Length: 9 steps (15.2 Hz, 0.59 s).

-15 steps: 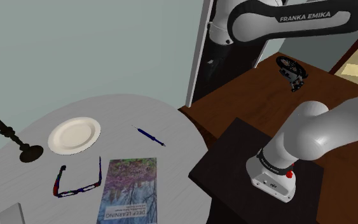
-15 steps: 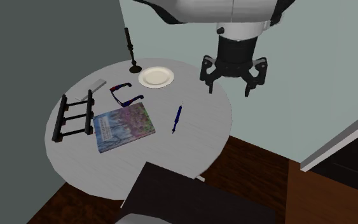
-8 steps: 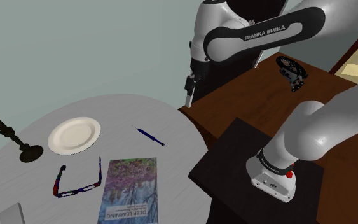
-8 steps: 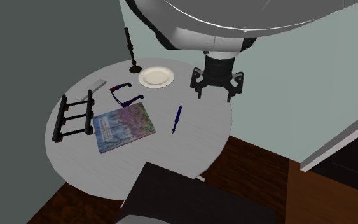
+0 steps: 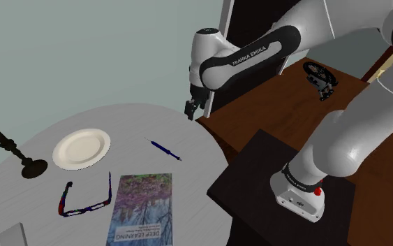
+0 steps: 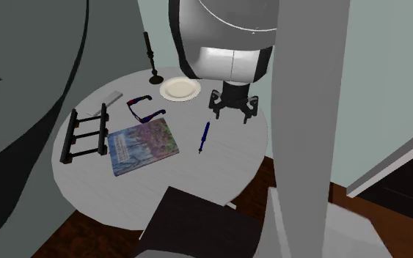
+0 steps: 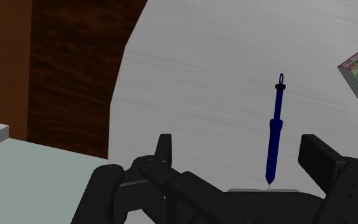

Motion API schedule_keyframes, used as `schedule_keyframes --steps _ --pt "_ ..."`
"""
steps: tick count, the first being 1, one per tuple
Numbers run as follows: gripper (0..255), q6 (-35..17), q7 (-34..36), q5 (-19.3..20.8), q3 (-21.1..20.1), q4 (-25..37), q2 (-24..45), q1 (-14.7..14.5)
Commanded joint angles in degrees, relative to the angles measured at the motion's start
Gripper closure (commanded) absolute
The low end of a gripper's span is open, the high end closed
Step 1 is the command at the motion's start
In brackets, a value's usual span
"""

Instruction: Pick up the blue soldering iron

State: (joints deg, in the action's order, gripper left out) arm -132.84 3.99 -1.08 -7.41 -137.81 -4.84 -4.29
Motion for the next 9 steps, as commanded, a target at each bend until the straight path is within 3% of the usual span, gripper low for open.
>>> schedule_keyframes --steps 1,9 --pt "0 -2.3 0.66 -0.38 -0.53 2.2 4.69 -0.46" --pt "0 -9.49 2.7 -1.25 -2.11 11.51 21.98 -2.5"
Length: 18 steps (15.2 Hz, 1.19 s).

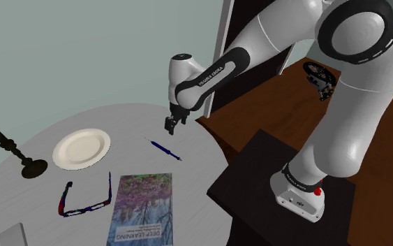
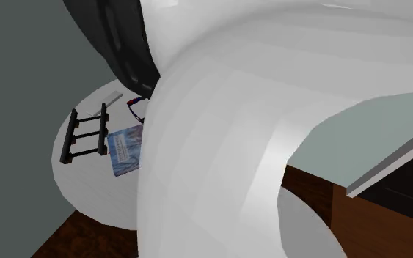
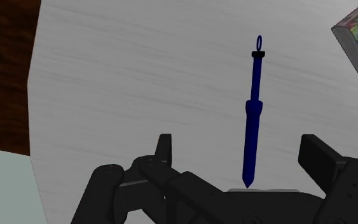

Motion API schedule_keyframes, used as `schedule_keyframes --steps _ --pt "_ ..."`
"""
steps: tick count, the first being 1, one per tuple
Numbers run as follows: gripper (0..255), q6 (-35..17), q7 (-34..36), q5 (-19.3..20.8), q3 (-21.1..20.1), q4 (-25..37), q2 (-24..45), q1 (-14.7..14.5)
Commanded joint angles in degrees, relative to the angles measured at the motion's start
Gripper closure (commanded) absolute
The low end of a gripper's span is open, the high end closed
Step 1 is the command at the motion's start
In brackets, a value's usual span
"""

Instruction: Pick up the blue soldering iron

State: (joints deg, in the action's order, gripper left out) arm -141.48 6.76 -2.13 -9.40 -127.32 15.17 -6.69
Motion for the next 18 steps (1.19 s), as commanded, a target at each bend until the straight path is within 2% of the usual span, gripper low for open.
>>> schedule_keyframes --steps 1,8,18 --pt "0 -1.48 0.15 -0.26 -0.27 2.48 4.14 -0.39" --pt "0 -4.04 1.42 -0.6 -1.12 14.51 19.22 -2.71" --pt "0 -7.68 1.3 -0.12 -0.59 16.63 25.03 -3.33"
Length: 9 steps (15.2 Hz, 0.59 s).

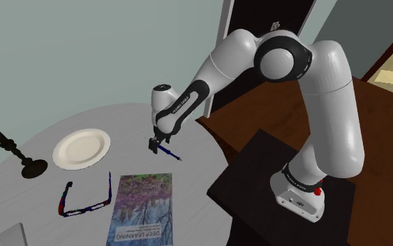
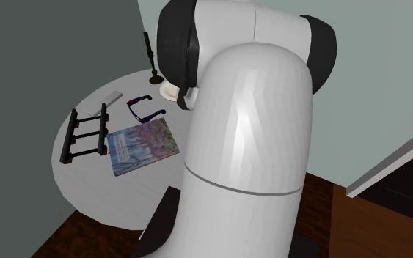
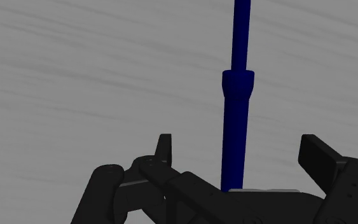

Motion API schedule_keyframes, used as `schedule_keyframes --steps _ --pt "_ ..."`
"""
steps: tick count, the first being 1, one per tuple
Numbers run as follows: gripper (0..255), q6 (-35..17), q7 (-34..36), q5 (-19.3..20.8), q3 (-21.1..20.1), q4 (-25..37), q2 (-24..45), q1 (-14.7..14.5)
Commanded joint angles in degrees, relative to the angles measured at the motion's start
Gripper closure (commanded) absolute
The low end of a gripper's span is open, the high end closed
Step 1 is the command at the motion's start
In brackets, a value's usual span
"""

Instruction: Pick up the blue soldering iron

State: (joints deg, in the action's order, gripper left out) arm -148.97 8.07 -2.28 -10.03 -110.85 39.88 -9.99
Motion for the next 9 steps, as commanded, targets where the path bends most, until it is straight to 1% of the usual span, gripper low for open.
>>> schedule_keyframes --steps 1,9 --pt "255 -0.15 -0.07 0.01 0.02 0.01 0.14 0.05" --pt "255 -0.05 -0.63 -0.08 -0.01 -0.22 -0.15 0.59"
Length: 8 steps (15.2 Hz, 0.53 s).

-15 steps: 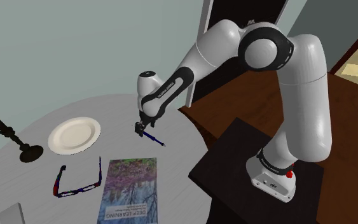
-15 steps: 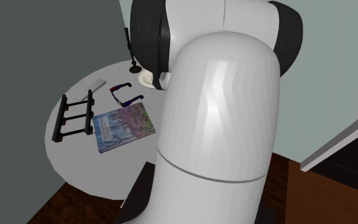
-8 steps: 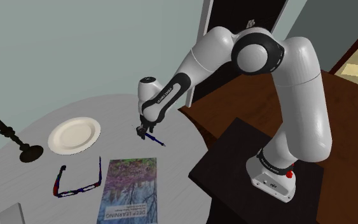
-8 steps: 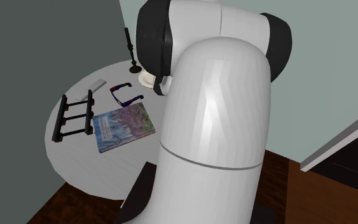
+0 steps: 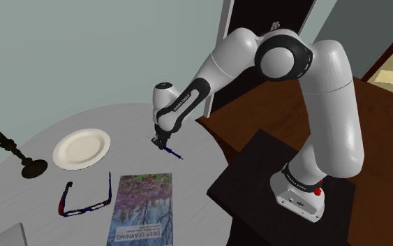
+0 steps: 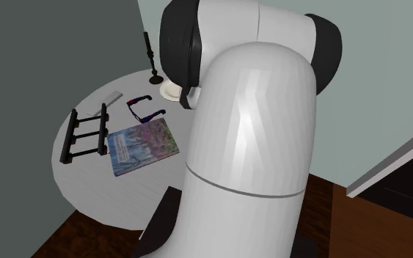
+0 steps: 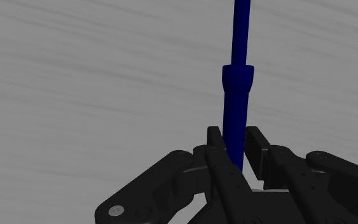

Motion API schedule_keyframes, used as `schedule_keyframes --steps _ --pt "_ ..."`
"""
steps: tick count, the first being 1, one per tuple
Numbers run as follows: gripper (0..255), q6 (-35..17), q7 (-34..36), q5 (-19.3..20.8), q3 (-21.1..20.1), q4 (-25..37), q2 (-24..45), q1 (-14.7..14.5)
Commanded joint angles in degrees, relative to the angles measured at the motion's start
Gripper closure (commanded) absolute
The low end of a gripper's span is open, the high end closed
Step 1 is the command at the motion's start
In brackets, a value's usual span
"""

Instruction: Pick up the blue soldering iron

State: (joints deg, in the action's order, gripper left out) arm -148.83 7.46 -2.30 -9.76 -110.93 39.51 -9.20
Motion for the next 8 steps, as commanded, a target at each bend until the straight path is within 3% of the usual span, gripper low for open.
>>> schedule_keyframes --steps 1,8 --pt "255 -0.32 0.6 0.04 -0.23 0.25 0.69 -0.84" --pt "255 2.99 0.76 -0.41 -0.75 -1.15 -4.05 -0.38"
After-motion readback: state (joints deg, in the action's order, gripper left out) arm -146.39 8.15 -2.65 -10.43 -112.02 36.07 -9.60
